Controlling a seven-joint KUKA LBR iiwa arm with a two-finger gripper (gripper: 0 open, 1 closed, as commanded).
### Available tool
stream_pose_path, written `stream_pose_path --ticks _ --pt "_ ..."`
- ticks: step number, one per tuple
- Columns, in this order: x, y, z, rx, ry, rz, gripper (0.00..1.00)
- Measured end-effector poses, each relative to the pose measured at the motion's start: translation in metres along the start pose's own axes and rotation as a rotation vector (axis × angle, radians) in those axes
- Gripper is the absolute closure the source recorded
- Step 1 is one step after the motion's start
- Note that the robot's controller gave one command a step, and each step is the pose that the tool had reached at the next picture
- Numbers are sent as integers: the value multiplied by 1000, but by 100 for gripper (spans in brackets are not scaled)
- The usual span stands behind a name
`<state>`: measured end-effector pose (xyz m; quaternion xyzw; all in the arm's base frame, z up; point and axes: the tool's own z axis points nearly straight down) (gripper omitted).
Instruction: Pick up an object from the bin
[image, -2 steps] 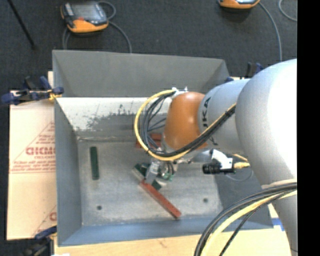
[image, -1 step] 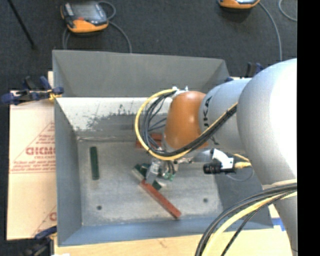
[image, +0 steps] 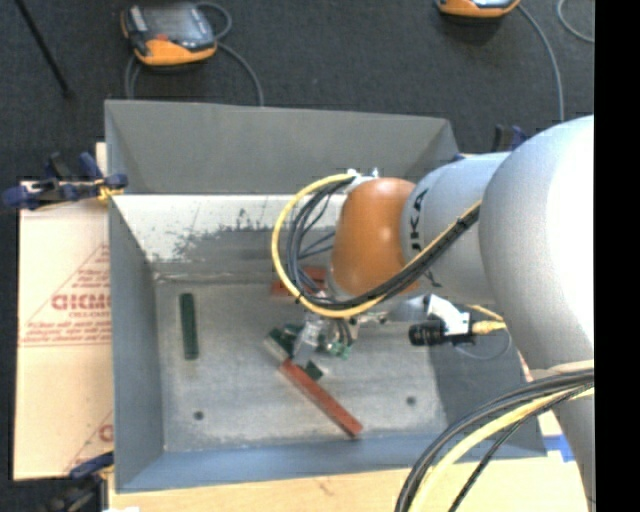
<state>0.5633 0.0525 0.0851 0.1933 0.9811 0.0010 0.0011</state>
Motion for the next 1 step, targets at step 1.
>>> stream_pose_path --ticks 1 --pt "0 0 -8 0 1 0 100"
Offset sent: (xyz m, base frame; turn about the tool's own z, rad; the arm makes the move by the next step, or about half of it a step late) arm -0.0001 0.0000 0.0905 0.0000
